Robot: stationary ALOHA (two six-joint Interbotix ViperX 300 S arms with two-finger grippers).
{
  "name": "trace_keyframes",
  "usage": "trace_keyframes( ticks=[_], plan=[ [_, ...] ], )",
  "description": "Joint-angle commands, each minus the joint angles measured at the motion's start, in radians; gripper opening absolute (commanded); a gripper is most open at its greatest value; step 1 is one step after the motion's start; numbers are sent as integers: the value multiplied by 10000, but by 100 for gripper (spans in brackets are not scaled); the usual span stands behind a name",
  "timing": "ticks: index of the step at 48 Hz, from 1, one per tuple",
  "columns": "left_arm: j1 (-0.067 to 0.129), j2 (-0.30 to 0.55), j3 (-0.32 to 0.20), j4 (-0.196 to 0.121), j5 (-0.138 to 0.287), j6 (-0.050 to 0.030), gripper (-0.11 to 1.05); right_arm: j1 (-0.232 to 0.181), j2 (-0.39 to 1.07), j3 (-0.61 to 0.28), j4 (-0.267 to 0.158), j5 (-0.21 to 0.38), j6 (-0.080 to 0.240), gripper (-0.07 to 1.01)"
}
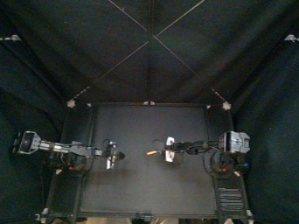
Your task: Uncap the pen
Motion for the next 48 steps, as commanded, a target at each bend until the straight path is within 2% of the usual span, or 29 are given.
trace_keyframes(
  ticks=[1,9,14,21,29,37,48],
  plan=[
    [-31,0,-245,0,-92,0,29,-123,-138,-184,92,0,0,78],
    [-31,0,-230,0,-77,0,35,-123,-92,-199,123,337,-15,76],
    [-31,0,-245,-15,-92,-31,39,-77,-92,-199,123,614,0,73],
    [-31,0,-245,-77,-107,-61,45,15,-77,-199,107,660,0,60],
    [-31,15,-322,-460,-291,-77,53,46,-169,-337,123,660,61,45],
    [-31,230,-460,-752,-629,-61,65,184,-568,-782,61,660,46,45],
    [61,1058,-890,-1074,-813,-46,82,752,-813,-1718,-15,660,31,45]
  ],
)
